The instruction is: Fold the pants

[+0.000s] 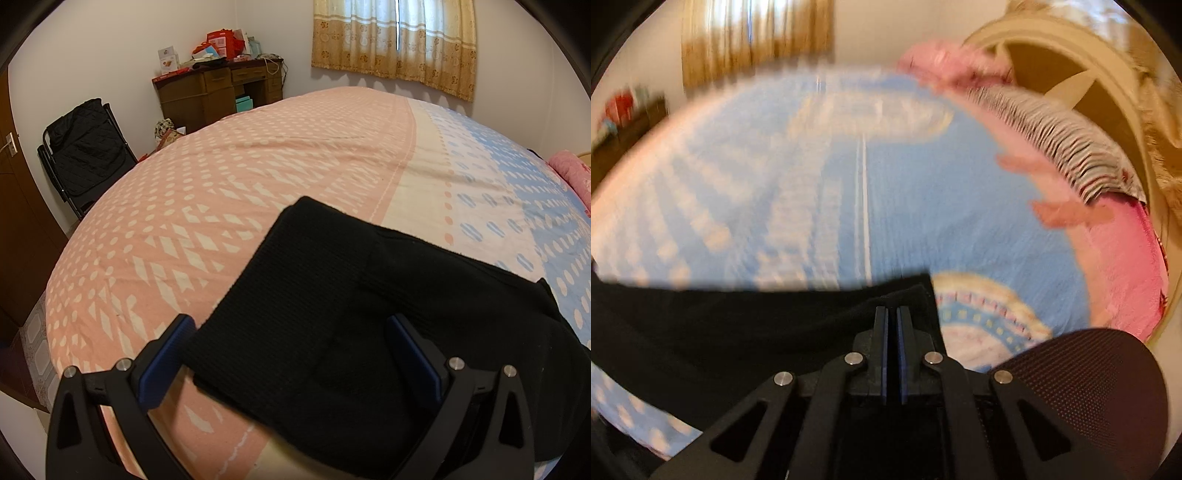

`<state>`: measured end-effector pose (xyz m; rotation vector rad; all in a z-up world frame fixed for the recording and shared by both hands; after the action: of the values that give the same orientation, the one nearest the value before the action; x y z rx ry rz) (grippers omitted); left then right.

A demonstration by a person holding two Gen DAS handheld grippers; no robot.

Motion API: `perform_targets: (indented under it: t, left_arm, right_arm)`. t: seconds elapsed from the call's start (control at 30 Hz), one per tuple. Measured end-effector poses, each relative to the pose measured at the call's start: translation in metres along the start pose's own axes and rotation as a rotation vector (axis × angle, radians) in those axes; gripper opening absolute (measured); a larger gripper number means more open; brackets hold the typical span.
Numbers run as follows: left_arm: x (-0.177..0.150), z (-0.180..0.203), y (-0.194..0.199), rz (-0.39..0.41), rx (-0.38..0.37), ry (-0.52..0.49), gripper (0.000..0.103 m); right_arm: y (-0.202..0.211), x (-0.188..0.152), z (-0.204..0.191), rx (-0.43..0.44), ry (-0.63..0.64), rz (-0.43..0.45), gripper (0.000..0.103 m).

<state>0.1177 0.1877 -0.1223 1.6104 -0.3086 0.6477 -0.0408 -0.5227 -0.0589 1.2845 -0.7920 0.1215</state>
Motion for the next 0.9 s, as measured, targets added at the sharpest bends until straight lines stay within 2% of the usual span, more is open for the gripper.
perform_targets:
  t: [0.07, 0.13, 0.17, 0.23, 0.37, 0.43, 0.5, 0.57, 0.67, 0.77, 0.83, 0.9]
  left_arm:
    - [0.000, 0.000, 0.000, 0.001, 0.000, 0.000, 0.103]
    - [0.000, 0.000, 0.000, 0.000, 0.000, 0.000, 0.103]
    - [0.000, 0.000, 0.000, 0.001, 0.000, 0.000, 0.103]
    - [0.000, 0.000, 0.000, 0.003, -0.001, 0.001, 0.103]
    - [0.000, 0.001, 0.000, 0.003, 0.001, 0.002, 0.103]
    - [0.000, 0.001, 0.000, 0.002, 0.000, 0.002, 0.103]
    - [-0.001, 0.001, 0.000, 0.003, 0.001, 0.002, 0.103]
    - [0.000, 0.001, 0.000, 0.000, 0.001, 0.002, 0.103]
    - [-0.001, 0.000, 0.002, -0.010, -0.001, 0.012, 0.103]
    - [-0.003, 0.002, 0.013, -0.031, -0.031, 0.043, 0.103]
    - [-0.002, 0.009, 0.024, -0.006, -0.045, 0.028, 0.103]
    - [0.002, 0.022, 0.038, 0.031, -0.056, -0.013, 0.103]
  right_arm:
    - [0.026, 0.012, 0.000, 0.023, -0.032, 0.116, 0.004]
    - [0.040, 0.018, 0.004, 0.039, -0.071, 0.193, 0.004]
    - [0.039, 0.019, 0.006, 0.041, -0.083, 0.204, 0.004]
    - [0.019, 0.018, 0.011, 0.042, -0.112, 0.161, 0.004]
    - [-0.051, -0.003, 0.021, 0.046, -0.155, -0.079, 0.005]
    - [-0.063, -0.007, 0.022, 0.093, -0.187, -0.136, 0.005]
    - [-0.056, -0.002, 0.025, 0.108, -0.218, -0.112, 0.008]
    - [-0.038, 0.005, 0.028, 0.062, -0.228, -0.059, 0.011]
    - [-0.006, 0.016, 0.013, 0.014, -0.159, 0.028, 0.016]
    - [0.017, 0.029, -0.012, 0.089, -0.071, 0.067, 0.025]
    - [0.021, 0.032, -0.037, 0.115, 0.016, 0.043, 0.032]
    - [0.019, 0.027, -0.059, 0.174, 0.083, 0.017, 0.034]
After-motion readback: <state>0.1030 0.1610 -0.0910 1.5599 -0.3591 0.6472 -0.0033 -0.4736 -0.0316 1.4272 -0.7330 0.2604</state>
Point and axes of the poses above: each gripper's, at about its wrist camera, not at the fingertips, and y roughly against the way its jaws point, z to its right, x to its top, the point moved 8 cm from there along -y, roughly the way its jaws point, and after that the axes turned 8 degrees about -z, right-handed, at the moved point
